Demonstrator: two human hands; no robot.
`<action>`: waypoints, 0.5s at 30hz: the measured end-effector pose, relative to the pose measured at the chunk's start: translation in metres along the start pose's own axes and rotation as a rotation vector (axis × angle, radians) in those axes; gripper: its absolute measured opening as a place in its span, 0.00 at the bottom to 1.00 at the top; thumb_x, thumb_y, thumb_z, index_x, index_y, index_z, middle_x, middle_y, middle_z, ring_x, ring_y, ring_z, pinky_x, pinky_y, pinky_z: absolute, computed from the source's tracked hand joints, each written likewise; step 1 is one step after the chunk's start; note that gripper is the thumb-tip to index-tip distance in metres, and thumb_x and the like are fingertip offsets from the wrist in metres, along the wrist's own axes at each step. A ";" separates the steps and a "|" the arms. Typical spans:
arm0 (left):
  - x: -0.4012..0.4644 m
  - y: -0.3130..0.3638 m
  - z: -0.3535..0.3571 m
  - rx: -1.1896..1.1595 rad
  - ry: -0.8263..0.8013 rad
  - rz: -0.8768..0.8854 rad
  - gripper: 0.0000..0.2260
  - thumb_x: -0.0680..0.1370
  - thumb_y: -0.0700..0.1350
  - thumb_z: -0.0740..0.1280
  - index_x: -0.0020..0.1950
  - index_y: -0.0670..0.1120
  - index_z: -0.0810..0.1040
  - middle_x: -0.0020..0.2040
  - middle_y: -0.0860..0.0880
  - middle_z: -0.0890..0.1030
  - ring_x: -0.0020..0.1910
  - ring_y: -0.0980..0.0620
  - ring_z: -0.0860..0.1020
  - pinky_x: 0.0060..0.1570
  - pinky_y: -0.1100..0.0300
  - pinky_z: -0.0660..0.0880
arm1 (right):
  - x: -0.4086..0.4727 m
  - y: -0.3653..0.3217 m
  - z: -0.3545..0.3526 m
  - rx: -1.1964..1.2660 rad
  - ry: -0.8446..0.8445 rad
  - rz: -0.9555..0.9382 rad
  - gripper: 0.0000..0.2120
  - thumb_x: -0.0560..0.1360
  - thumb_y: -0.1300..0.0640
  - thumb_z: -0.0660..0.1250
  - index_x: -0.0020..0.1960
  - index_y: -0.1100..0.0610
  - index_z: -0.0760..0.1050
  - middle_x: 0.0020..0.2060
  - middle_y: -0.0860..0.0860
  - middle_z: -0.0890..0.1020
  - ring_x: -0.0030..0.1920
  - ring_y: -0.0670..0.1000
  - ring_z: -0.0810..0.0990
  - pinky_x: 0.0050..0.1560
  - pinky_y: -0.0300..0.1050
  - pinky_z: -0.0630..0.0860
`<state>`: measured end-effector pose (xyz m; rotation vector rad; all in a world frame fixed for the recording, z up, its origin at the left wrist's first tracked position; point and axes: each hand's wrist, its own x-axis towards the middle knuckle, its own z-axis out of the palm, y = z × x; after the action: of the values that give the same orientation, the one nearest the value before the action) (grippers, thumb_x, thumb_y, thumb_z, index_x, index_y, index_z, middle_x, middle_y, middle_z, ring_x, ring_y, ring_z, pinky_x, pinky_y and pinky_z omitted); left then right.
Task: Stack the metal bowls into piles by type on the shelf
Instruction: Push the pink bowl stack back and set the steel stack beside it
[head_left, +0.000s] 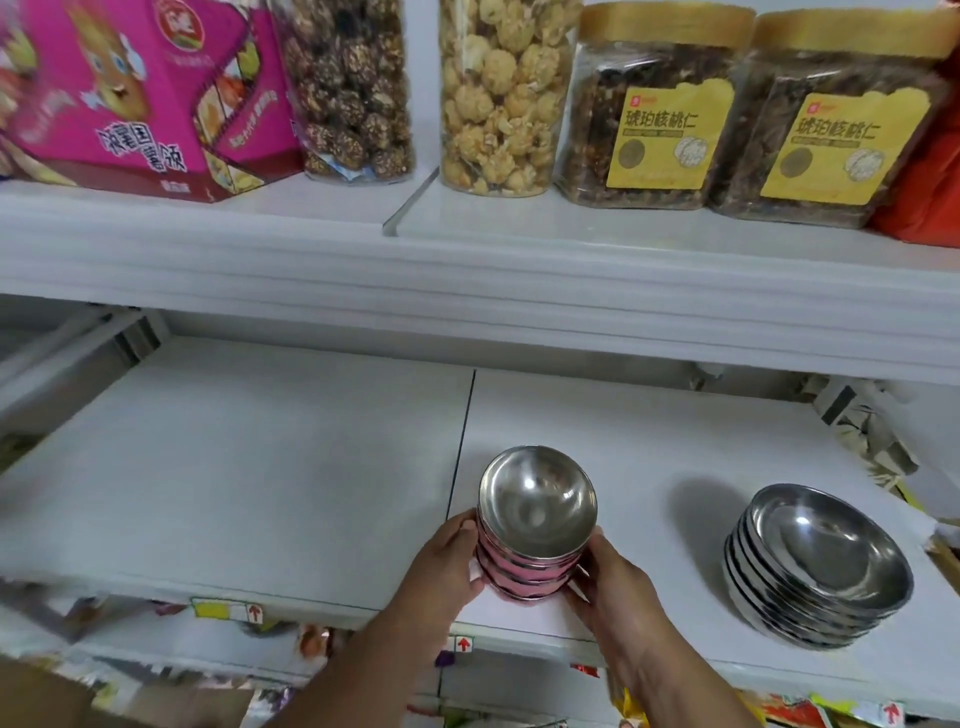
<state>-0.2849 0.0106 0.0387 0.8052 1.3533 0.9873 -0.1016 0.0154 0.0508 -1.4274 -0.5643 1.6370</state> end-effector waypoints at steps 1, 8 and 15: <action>-0.002 0.002 -0.004 -0.019 0.015 0.006 0.14 0.83 0.43 0.61 0.66 0.51 0.79 0.65 0.50 0.79 0.65 0.55 0.76 0.58 0.57 0.79 | 0.000 -0.001 0.004 -0.001 -0.019 0.001 0.16 0.84 0.50 0.61 0.53 0.59 0.83 0.51 0.51 0.88 0.59 0.50 0.83 0.69 0.54 0.75; -0.009 0.016 -0.040 -0.098 0.109 0.049 0.13 0.83 0.47 0.59 0.62 0.53 0.81 0.60 0.53 0.84 0.63 0.57 0.78 0.58 0.55 0.77 | 0.003 -0.006 0.049 -0.043 -0.150 0.008 0.17 0.84 0.49 0.59 0.56 0.59 0.82 0.55 0.52 0.86 0.60 0.49 0.82 0.69 0.52 0.75; 0.006 0.029 -0.088 -0.106 0.124 0.081 0.13 0.84 0.50 0.58 0.63 0.53 0.80 0.61 0.53 0.83 0.64 0.56 0.77 0.67 0.48 0.73 | 0.020 0.000 0.103 -0.044 -0.173 0.014 0.18 0.84 0.48 0.59 0.59 0.58 0.82 0.56 0.51 0.86 0.59 0.49 0.82 0.70 0.52 0.74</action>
<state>-0.3758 0.0209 0.0558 0.7336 1.3699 1.1783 -0.1991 0.0520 0.0644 -1.3311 -0.6937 1.7800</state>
